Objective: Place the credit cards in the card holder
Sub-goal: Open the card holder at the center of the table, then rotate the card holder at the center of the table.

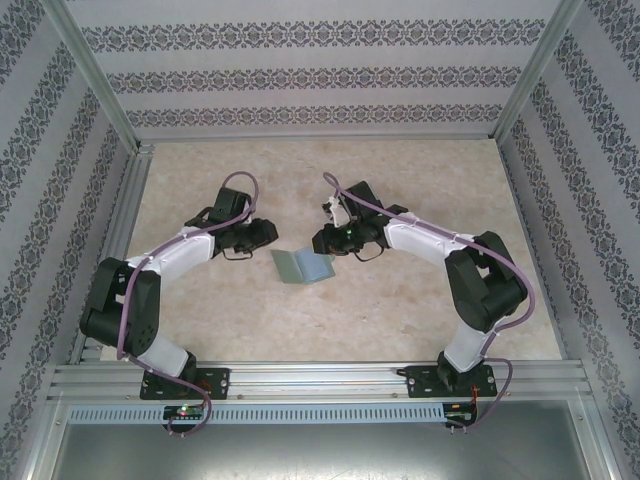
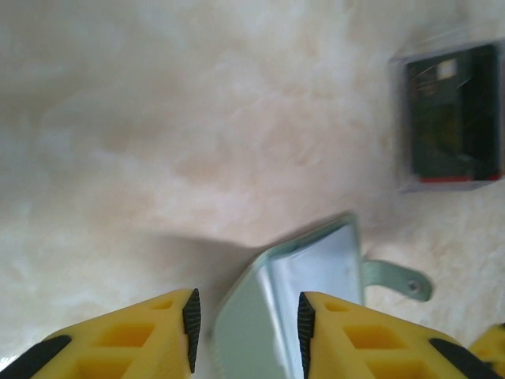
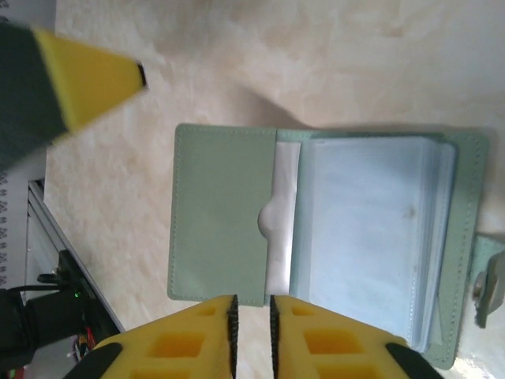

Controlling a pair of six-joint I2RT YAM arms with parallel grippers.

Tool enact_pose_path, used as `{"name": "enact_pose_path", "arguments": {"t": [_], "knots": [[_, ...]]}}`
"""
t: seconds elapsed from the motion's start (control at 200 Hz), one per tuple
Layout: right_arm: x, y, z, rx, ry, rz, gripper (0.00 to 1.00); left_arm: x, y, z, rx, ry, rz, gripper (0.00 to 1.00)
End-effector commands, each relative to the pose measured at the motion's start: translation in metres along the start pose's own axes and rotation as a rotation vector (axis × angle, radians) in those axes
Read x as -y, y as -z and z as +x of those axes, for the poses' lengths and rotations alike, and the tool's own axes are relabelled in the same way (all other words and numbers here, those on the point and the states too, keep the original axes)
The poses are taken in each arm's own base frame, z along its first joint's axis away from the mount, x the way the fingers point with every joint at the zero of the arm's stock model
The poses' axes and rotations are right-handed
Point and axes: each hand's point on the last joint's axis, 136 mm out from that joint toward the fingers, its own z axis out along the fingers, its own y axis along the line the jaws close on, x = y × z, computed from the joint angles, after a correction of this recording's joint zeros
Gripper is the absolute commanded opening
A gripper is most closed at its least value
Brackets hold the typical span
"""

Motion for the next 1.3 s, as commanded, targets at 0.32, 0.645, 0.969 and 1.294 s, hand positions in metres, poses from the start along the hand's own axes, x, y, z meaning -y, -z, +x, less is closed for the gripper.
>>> {"name": "enact_pose_path", "arguments": {"t": [0.32,0.645,0.969,1.294], "knots": [[0.048,-0.024,0.049,-0.101,-0.053,0.128,0.17,0.010,-0.032,0.020,-0.170,-0.006,0.105,0.19],[0.058,-0.047,0.036,-0.136,-0.079,0.102,0.17,-0.012,-0.011,0.057,-0.186,0.040,0.081,0.17],[0.061,-0.055,-0.019,-0.062,-0.074,0.090,0.17,-0.016,-0.018,0.090,-0.195,0.105,0.093,0.17],[0.048,-0.084,-0.025,-0.153,-0.032,0.031,0.17,0.002,-0.037,0.108,-0.183,0.099,0.104,0.21]]}}
